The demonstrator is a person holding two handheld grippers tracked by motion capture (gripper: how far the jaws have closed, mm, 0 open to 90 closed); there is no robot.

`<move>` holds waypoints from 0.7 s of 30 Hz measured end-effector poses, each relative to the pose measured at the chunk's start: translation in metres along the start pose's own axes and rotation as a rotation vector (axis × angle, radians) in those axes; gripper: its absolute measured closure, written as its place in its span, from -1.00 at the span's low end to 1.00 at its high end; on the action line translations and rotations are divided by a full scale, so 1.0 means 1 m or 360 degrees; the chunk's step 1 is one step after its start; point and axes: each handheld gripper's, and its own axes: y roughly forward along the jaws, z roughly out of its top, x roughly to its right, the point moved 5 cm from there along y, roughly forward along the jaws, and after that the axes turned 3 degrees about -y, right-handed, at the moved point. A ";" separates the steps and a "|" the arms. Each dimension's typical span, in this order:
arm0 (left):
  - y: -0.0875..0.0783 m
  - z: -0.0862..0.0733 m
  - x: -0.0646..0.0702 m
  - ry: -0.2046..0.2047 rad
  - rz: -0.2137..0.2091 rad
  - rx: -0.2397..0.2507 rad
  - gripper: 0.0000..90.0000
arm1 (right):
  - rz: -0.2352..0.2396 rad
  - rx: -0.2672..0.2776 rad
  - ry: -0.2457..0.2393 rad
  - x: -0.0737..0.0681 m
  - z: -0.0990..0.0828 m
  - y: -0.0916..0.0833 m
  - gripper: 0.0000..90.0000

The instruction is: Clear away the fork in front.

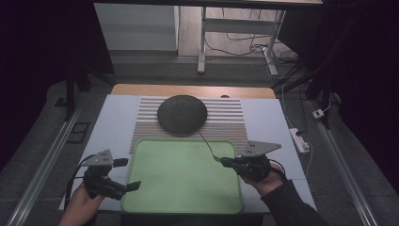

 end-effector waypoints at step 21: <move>0.058 0.042 0.009 0.0308 -0.0126 -0.0225 -1.00 | 0.0430 0.0051 -0.0041 -0.048 -0.004 0.002 1.00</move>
